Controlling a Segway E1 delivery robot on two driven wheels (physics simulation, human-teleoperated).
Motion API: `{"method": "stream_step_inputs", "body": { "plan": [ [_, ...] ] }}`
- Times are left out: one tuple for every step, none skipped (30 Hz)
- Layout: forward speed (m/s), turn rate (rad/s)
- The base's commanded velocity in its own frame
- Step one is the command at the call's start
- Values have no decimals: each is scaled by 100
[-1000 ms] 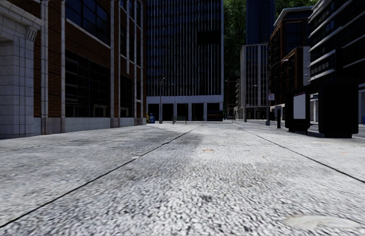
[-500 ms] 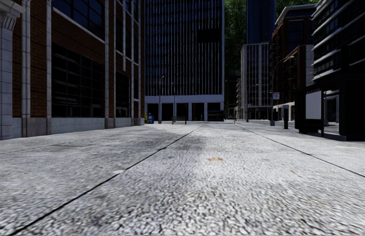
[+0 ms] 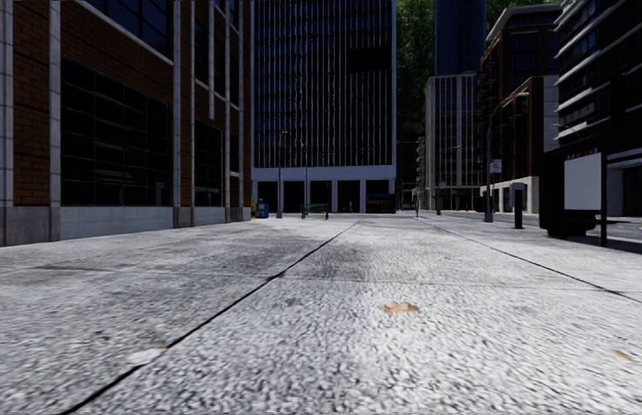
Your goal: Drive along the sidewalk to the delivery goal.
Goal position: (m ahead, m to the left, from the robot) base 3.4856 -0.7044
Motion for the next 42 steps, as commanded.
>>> {"method": "stream_step_inputs", "body": {
  "plan": [
    [200, 0],
    [200, 0],
    [200, 0],
    [200, 0],
    [200, 0],
    [200, 0],
    [200, 0],
    [200, 0],
    [200, 0],
    [200, 0],
    [200, 0],
    [200, 0],
    [200, 0],
    [200, 0],
    [200, 0],
    [200, 0],
    [200, 0],
    [200, 0],
    [200, 0],
    [200, 0],
    [200, 0],
    [200, 0],
    [200, 0],
    [200, 0],
    [200, 0],
    [200, 0],
    [200, 0],
    [200, 0],
    [200, 0],
    [200, 0],
    [200, 0],
    [200, 0],
    [200, 0],
    [200, 0],
    [200, 0],
    [200, 0],
    [200, 0],
    [200, 0],
    [200, 0],
    [200, 0],
    [200, 0],
    [200, 0]
  ]
}}
